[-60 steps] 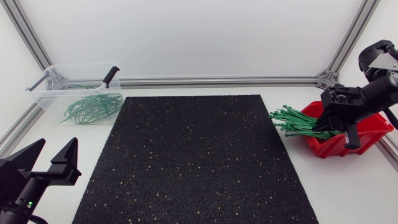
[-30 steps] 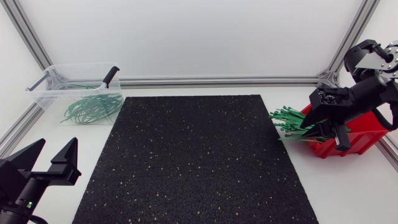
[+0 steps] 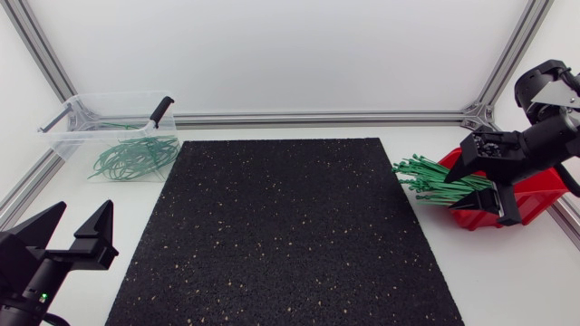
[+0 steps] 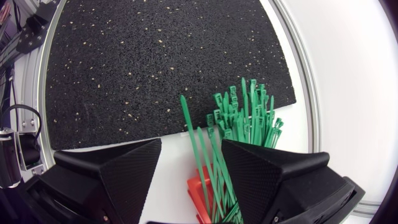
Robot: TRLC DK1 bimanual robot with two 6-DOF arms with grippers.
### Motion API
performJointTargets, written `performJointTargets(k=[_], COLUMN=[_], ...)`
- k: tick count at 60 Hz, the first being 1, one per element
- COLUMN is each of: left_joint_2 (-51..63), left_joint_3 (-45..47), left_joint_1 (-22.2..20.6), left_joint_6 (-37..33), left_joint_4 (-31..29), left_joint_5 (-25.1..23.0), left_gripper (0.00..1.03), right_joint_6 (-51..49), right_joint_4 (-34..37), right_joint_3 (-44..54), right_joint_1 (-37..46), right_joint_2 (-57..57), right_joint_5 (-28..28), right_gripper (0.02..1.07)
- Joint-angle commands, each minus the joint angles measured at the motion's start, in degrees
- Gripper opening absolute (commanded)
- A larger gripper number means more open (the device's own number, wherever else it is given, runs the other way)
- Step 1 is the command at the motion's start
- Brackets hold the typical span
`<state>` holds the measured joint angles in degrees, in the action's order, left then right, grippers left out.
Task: Take a green cable tie from the red box, thread the tail through the head to close it, then place it in the transparent bin on the left.
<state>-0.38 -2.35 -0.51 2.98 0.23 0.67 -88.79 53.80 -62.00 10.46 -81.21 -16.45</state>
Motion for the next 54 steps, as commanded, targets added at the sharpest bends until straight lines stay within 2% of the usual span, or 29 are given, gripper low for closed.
performJointTargets(k=[1,5,19,27,32,49,54], left_joint_2=[-0.14,-0.14,-0.14,-0.14,-0.14,-0.14,-0.14], left_joint_3=[2.17,2.17,2.17,2.17,2.17,2.17,2.17], left_joint_1=[-0.10,-0.10,-0.19,-0.19,-0.19,-0.37,-0.37], left_joint_6=[-0.52,-0.52,-0.52,-0.52,-0.52,-0.52,-0.52], left_joint_4=[-1.55,-1.55,-1.55,-1.55,-1.55,-1.55,-1.55], left_joint_5=[-0.32,-0.32,-0.32,-0.32,-0.32,-0.32,-0.32], left_gripper=[0.99,0.99,0.99,0.99,0.99,0.99,0.99], right_joint_6=[-1.82,-1.73,-1.12,-1.03,-0.94,-1.47,-1.91], right_joint_4=[-0.19,-1.07,-8.54,-9.06,-9.06,-9.50,-9.77], right_joint_3=[2.93,4.17,9.09,8.74,9.00,10.67,11.99], right_joint_1=[-0.88,-1.67,-4.13,-4.75,-5.36,-5.98,-5.98], right_joint_2=[1.14,1.23,0.79,0.70,0.88,0.53,0.53], right_joint_5=[0.36,0.54,3.70,3.53,3.53,4.23,4.76], right_gripper=[0.68,0.64,0.64,0.64,0.60,0.59,0.52])
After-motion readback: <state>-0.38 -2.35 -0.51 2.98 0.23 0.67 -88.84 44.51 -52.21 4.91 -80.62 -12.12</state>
